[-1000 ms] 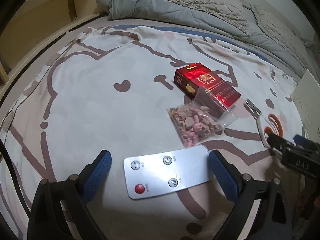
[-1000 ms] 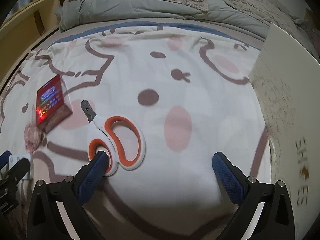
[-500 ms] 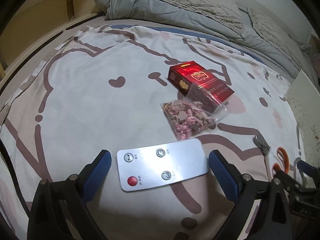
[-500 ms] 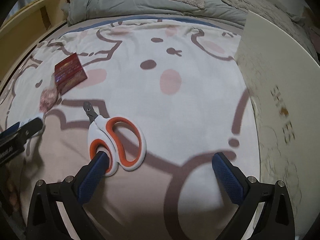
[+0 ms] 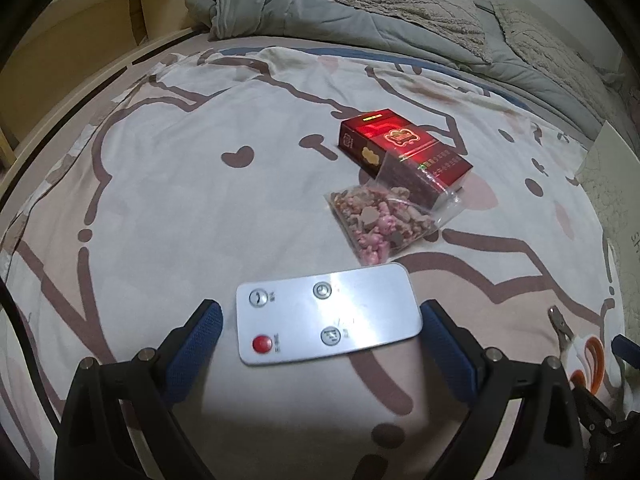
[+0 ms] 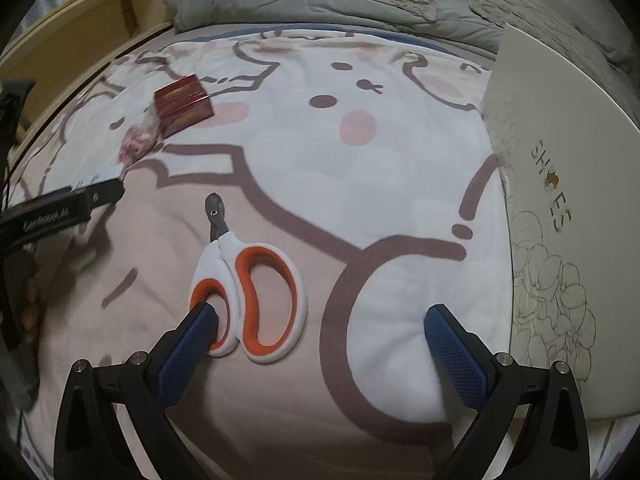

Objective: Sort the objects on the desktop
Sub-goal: 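Position the right gripper over the orange-white scissors handles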

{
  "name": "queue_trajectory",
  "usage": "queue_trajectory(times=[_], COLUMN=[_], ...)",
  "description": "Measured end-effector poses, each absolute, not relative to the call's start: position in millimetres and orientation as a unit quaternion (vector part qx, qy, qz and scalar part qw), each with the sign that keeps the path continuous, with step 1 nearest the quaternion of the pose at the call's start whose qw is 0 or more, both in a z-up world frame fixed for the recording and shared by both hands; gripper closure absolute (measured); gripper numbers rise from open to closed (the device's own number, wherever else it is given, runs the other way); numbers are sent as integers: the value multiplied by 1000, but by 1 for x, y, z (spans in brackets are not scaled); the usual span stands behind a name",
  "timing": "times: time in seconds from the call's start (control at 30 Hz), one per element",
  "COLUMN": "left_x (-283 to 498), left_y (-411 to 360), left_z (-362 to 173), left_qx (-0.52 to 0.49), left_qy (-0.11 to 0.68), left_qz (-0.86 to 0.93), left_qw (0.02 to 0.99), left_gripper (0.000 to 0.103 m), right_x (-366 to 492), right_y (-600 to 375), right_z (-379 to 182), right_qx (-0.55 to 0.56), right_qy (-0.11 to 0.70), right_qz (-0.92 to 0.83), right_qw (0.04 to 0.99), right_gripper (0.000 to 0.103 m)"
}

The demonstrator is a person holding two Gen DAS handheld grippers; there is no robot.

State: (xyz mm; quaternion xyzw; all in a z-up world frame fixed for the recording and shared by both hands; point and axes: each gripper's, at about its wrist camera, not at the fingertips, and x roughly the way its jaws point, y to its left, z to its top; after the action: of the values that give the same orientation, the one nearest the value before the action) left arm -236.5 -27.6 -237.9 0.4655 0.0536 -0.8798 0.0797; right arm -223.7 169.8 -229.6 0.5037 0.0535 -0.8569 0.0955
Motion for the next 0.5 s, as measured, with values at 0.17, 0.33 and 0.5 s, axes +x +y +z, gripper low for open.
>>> queue_trajectory(times=[0.17, 0.33, 0.5], left_x=[-229, -219, -210], left_y=[-34, -41, -47], left_z=[-237, -236, -236], left_qx=[465, 464, 462], left_qy=[56, 60, 59], left_qz=[-879, -880, -881], left_qw=[87, 83, 86], left_gripper=[4, 4, 4], right_x=[-215, -210, -199], right_y=[169, 168, 164], right_z=[-228, -220, -213], right_qx=[505, 511, 501], right_qy=[57, 64, 77], right_qz=[-856, -849, -850], right_qw=[98, 122, 142], right_gripper=[0, 0, 0])
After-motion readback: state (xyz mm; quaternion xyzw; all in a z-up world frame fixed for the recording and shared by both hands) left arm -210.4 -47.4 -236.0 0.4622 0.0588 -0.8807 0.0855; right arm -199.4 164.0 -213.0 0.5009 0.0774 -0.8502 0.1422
